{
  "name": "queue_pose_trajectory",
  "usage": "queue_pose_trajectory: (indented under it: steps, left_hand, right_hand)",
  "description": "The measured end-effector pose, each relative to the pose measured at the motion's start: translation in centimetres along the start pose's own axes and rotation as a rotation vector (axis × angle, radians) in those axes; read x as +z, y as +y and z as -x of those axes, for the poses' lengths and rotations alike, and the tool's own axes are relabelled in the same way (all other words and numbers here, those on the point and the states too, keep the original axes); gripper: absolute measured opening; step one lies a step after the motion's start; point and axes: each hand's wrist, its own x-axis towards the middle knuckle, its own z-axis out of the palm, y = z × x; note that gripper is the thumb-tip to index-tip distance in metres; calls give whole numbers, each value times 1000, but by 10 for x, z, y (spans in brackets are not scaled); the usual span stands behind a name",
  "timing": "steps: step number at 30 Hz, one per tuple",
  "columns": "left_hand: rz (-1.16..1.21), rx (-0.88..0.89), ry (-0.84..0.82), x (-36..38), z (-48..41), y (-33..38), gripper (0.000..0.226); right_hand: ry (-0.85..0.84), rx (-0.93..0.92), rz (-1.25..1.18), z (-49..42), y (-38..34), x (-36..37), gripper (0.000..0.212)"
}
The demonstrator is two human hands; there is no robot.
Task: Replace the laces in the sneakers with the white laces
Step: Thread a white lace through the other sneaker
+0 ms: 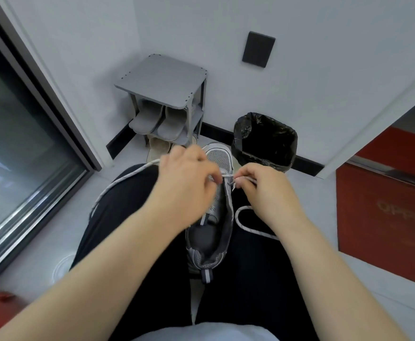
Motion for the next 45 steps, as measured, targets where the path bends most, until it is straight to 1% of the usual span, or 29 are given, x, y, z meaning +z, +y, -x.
queue_pose_trajectory:
  steps: [2,4,11,14,21,26,28,35,40,43,45]
  left_hand:
    - [-114,-35,-163,15,1,8,26]
    - [-137,-96,-212,24,-1,10,29]
    - [-25,-216,-202,34,-10,10,26]
    - [48,-257,-212,38,-11,6,25]
    - [87,-285,-182,42,-9,4,25]
    - [125,-294,-159,44,-9,2,25]
    - [134,-293,-154,45,-10,2,25]
    - [133,-300,-132,46,-11,3,25]
    - [-41,-290,-162,45,-14,7,21]
    - [-66,-290,-123,44,-16,7,14]
    - [-54,-286,-105,42,-16,6,11]
  right_hand:
    - [25,-8,9,-2,-1,2,11]
    - [43,-11,5,-2,-1,3,10]
    - [6,21,58,-8,-1,5,13]
    - [-11,31,124,-12,-2,9,14]
    - [-34,21,182,-17,-3,10,15]
    - [-53,61,260,-18,-3,10,21]
    - [-45,58,264,-17,-3,11,20]
    - [-40,-4,241,-16,-4,13,13]
    - [-51,-54,223,-18,-5,19,16]
    - [1,-71,193,-17,-4,19,22]
    - [117,-52,139,-14,-4,18,25]
